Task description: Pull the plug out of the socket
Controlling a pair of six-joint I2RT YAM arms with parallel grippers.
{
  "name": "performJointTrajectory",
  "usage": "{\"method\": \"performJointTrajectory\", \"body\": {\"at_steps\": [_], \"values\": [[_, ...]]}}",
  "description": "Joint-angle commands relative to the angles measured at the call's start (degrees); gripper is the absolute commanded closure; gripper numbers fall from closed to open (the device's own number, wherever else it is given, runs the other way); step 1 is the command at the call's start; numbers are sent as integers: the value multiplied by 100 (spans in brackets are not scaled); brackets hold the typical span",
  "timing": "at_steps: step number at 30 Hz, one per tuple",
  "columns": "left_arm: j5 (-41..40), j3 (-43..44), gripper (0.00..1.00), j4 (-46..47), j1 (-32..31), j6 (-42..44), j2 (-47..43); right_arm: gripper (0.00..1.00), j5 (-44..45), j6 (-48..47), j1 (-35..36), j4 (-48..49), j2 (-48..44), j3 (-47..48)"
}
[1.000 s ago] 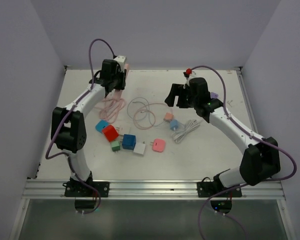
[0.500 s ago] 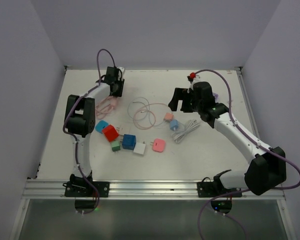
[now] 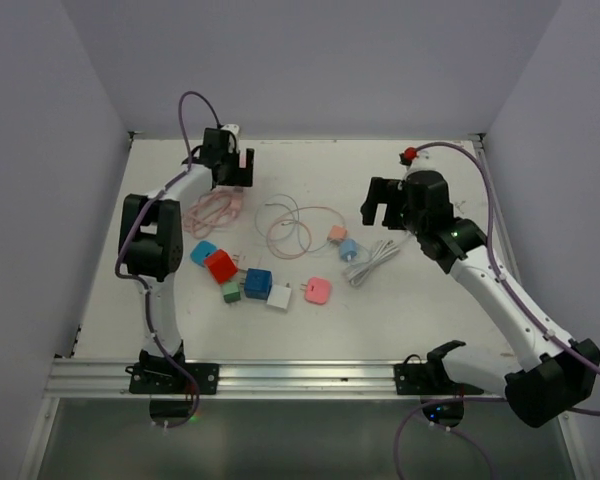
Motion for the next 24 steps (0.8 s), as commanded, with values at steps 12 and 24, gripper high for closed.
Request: {"method": "performJointTrajectory", "body": {"at_steps": [12,24], "values": [[-384,-1060,1,-163,11,-569,-3392,1,1998,-510,-32,-1870,-1307,791],[-1508,-2651,0,-1130,11,-895,-6978,1,2288,-783,-32,-2372,-3187,810]]}}
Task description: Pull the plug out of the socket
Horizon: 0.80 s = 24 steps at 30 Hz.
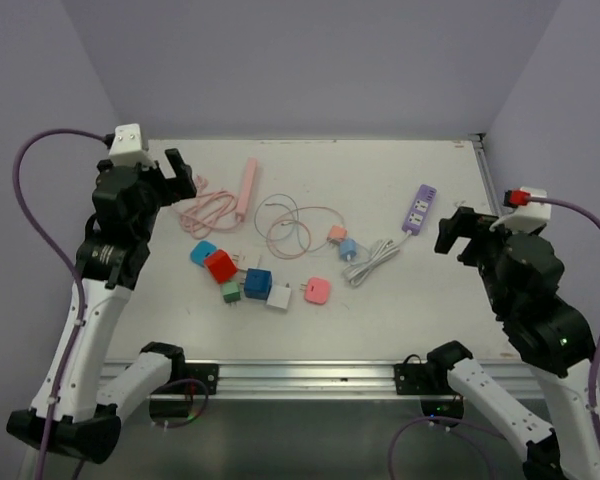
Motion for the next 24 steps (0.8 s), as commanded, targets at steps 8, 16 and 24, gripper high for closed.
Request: {"method": "performJointTrajectory", "body": {"at_steps": [8,16,24], "values": [[-879,-1030,0,-844,11,-274,-2287,1,237,-441,-26,-318,-1287,-94],[-959,-1214,0,-1582,11,-371,-3132,1,150,-538,-17,-503,-1921,-358],[-1108,-1337,0,-2039,11,-494,-3571,1,-8,-538,-17,-520,-2211,-577]]}}
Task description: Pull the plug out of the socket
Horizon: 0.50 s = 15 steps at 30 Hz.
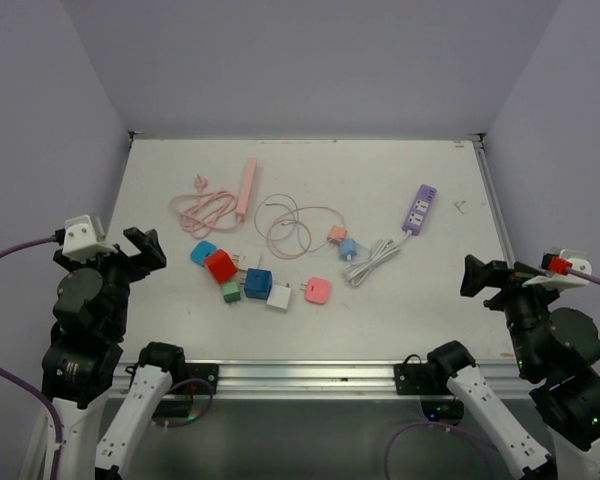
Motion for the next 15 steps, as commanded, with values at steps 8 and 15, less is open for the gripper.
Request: {"method": "performJointTrajectory", "body": {"at_steps": [8,15], "values": [[-252,-127,0,-493,11,-278,-246,1,-300,-105,-17,53,-128,-86],[-278,-92,0,-581,11,-234,-281,1,-458,27,-8,26,-146,-121]]}}
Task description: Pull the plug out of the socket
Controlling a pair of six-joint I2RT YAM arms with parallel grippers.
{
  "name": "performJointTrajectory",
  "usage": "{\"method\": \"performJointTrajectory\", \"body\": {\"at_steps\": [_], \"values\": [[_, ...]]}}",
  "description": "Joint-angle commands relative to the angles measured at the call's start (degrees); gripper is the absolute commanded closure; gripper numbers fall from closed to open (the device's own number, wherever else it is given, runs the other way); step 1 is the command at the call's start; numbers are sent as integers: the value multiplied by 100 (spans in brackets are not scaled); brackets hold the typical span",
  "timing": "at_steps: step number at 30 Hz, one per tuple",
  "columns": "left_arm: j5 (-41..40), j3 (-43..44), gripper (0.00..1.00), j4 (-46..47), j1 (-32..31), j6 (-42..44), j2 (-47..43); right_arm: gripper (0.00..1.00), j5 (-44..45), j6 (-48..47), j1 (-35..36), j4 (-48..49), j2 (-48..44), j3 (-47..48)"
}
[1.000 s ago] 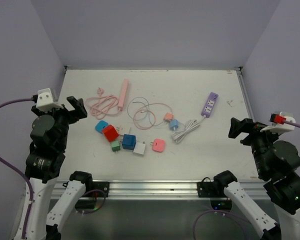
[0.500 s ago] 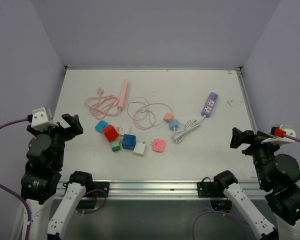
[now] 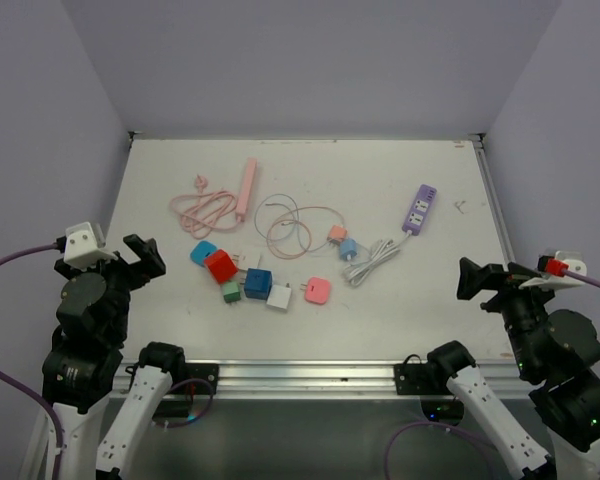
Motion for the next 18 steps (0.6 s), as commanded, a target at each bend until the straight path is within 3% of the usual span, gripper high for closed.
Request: {"method": "performJointTrajectory", "body": {"at_steps": [1,18], "values": [[-93,46,0,-107,11,-44,-28,1,-181,23,-17,48,-32,-7],[-14,46,0,-98,11,8,139,1,-497,198,-17,101,117,10]]}}
